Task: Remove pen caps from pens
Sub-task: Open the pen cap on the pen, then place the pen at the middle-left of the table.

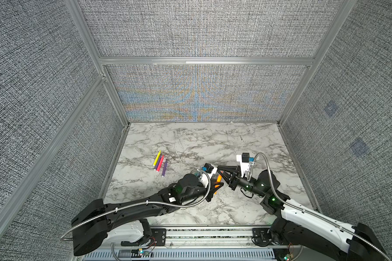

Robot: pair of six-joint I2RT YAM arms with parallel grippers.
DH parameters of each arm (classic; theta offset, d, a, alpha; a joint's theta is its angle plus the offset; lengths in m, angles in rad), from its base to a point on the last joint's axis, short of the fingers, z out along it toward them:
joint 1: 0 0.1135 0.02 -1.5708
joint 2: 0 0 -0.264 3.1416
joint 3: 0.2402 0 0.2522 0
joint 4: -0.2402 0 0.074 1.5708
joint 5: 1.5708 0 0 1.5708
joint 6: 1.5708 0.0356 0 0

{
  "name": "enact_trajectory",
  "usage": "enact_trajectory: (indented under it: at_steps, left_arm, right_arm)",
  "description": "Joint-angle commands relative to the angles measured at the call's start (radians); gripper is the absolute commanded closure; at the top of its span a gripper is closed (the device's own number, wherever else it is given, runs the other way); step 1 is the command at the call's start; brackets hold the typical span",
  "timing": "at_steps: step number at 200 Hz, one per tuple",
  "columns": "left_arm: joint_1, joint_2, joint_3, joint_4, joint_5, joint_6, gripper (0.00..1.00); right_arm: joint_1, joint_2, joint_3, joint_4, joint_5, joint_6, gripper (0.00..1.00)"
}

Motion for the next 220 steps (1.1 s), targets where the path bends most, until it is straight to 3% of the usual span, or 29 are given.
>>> enact_trajectory:
  at_steps: [1,136,152,179,199,220]
  left_arm:
    - [0.004,0.004,0.004,-0.032,-0.045,-0.011,1.0]
    - [0.004,0.013,-0.058,-0.059,-0.067,-0.028,1.0]
    - [0.005,-0.025,-0.04,-0.161,-0.163,-0.028,1.0]
    - [0.059,-0.05,0.048,-0.452,-0.36,-0.017,1.0]
    - [0.164,-0.056,0.077,-0.555,-0.364,0.002,1.0]
    - [0.302,-0.033,0.103,-0.585,-0.321,0.038,1.0]
  right_arm:
    - [0.0,-0.017,0.03,0.011,0.025,-0.031,1.0]
    - [-0.001,-0.19,0.39,-0.356,0.261,-0.215,1.0]
    - [-0.001,-0.223,0.438,-0.522,0.369,-0.279,1.0]
    - [-0.001,-0.204,0.453,-0.74,0.665,-0.396,1.0]
    - [-0.007,-0.124,0.502,-0.899,0.843,-0.441,1.0]
    - [-0.012,-0.056,0.532,-0.985,0.926,-0.457,1.0]
